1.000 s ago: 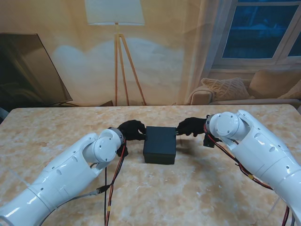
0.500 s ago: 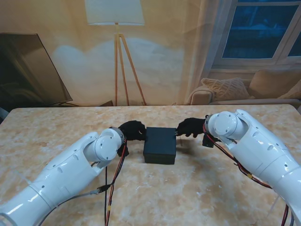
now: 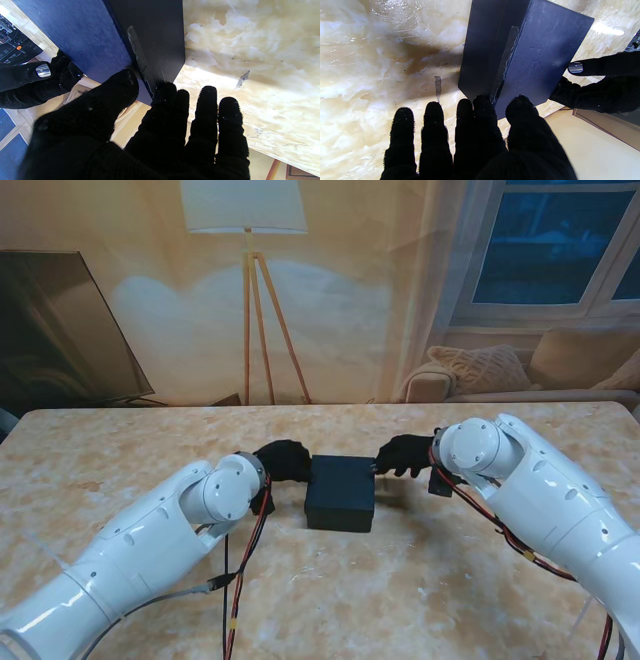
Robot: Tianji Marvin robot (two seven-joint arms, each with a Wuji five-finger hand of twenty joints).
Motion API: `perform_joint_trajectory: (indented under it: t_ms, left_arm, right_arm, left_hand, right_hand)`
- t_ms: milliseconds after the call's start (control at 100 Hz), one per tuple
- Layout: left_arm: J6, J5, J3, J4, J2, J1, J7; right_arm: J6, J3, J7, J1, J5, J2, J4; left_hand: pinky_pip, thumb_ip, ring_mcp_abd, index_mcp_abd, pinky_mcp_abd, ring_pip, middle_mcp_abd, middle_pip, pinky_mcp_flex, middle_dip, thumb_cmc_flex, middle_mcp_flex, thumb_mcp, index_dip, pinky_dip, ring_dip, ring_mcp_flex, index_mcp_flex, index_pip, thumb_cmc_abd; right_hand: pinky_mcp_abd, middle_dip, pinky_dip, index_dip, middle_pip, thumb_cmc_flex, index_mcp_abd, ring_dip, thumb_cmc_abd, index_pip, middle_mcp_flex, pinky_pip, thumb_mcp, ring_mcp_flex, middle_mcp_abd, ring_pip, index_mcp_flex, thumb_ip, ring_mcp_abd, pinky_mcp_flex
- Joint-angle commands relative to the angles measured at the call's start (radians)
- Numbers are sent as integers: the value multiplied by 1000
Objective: Pack mini donuts into a plastic bag, tie the opening and put the bag into the gift box
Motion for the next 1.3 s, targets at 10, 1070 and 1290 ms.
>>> perform_joint_trajectory:
  t_ms: [10, 1070, 1290]
  left_arm:
    - [-2, -6, 7, -16, -16, 4, -20]
    - [25, 35, -58, -77, 0, 36, -18]
    - [29, 30, -75, -73, -1, 45, -10]
  right_arm:
    - [2, -8, 18, -11, 9, -20, -20]
    - [13, 120, 44, -89, -98, 14, -129]
    - [16, 131, 41, -92, -113, 15, -117]
  left_hand:
    - [14, -6, 13, -159, 13, 19, -43, 35, 0, 8, -3, 25, -2, -4, 19, 22, 18, -17, -66, 10]
    - [-4, -3, 50, -107, 38, -11, 5, -8, -21, -27, -37, 6, -47, -9, 20, -8, -18, -9, -113, 38]
    - [-8, -3, 69, -73, 56, -14, 31, -17, -24, -36, -52, 25, -47, -12, 22, -13, -13, 20, -129, 35]
  right_hand:
    - [20, 17, 15, -29, 10, 30, -175, 27, 31, -117, 22, 19, -18, 18, -11, 3, -17, -8, 9, -5]
    - [25, 38, 28, -48, 28, 68, -155, 50, 25, -42, 53, 33, -75, 49, 40, 28, 18, -21, 11, 13]
    - [21, 46, 29, -55, 37, 71, -111, 59, 31, -38, 62, 38, -89, 58, 65, 39, 47, -19, 14, 20]
